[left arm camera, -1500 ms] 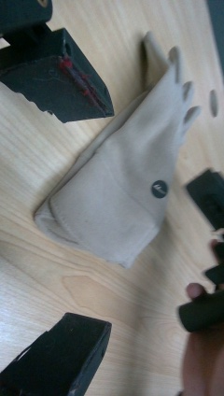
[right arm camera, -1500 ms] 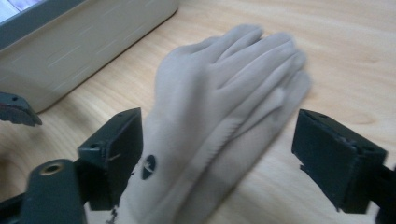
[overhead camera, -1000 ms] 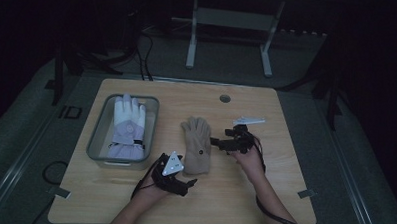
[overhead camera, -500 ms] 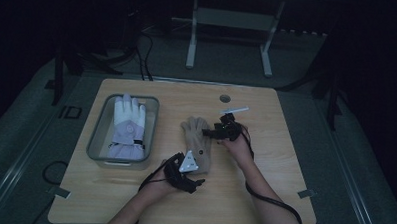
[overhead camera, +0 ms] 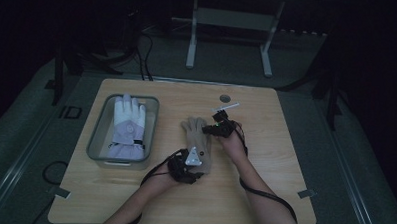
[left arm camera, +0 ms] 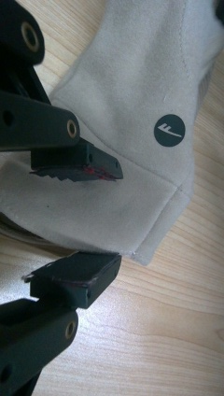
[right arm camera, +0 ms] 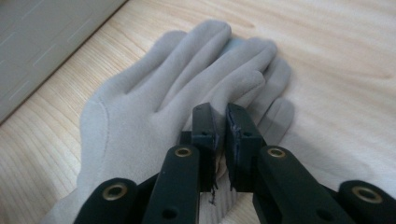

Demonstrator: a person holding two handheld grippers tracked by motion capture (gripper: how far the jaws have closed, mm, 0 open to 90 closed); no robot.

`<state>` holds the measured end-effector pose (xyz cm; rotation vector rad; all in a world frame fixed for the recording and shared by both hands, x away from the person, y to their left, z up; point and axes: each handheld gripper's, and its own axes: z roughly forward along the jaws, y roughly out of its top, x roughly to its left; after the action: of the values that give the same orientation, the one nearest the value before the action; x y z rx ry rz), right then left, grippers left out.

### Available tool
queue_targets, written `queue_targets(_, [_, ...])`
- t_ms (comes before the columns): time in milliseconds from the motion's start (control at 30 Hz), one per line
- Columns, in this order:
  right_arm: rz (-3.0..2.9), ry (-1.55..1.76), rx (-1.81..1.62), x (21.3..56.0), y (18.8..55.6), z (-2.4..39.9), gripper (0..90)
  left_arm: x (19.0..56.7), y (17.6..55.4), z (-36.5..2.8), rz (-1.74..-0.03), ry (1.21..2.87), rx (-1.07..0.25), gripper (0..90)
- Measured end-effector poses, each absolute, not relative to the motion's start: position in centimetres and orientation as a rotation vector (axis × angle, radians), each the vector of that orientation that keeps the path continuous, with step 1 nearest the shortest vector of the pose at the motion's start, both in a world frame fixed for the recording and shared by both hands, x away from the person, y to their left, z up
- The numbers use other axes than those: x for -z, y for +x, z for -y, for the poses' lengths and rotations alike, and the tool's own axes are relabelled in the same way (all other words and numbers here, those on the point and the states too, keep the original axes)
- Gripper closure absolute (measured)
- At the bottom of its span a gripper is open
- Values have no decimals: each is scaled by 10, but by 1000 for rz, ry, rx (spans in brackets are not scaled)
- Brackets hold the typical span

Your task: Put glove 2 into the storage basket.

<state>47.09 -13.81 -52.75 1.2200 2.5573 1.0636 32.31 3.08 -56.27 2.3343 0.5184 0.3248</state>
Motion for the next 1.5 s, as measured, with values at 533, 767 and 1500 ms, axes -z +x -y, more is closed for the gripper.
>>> queue_targets(533, [-2464,1411,-1079,535,485,145,418,563,326,-29,-556,2347,-335,541])
queue_targets(767, [-2514,1471,-1027,547,489,141,320,563,325,-29,-559,2350,-346,556])
queue_targets(1500, [-2559,1379,-1079,528,483,135,713,545,324,-33,-584,2352,-409,819])
